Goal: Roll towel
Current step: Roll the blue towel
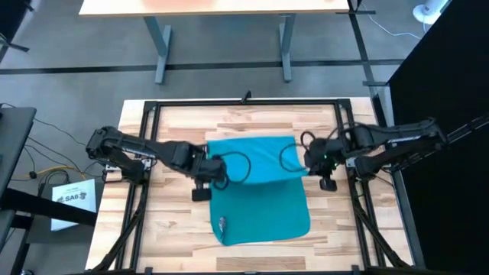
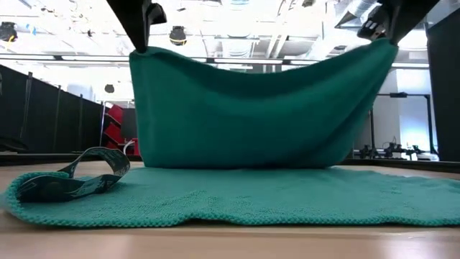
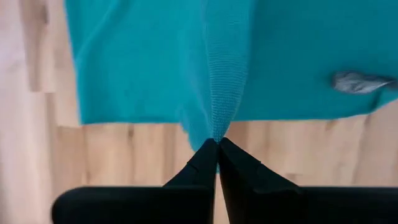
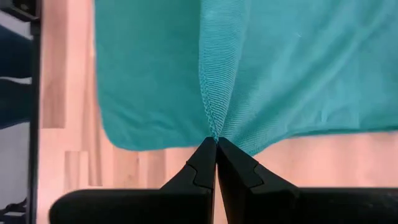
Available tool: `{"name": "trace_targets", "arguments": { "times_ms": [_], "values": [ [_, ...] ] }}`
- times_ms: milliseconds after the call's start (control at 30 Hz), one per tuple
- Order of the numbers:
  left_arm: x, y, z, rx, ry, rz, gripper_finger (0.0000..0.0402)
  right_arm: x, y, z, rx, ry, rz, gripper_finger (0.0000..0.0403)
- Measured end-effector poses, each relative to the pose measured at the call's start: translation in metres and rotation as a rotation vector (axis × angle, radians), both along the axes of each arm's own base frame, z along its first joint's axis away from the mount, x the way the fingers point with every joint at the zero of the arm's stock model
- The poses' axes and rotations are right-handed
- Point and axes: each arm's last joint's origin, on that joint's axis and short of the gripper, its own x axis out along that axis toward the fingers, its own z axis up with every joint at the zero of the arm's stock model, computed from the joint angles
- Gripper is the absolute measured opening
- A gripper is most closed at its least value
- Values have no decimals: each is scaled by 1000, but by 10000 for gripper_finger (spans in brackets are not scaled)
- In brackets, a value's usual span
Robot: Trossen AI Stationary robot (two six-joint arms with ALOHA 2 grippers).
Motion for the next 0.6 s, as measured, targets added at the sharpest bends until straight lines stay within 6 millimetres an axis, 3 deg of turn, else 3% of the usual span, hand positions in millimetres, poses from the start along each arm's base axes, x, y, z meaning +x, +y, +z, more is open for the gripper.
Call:
{"name": "trace_targets", "arguments": {
  "times_ms": [600],
  "values": [
    [-15,-74,-55,-114,-86,0,0,-7,65,-57,116,-5,-27,0]
  ]
}}
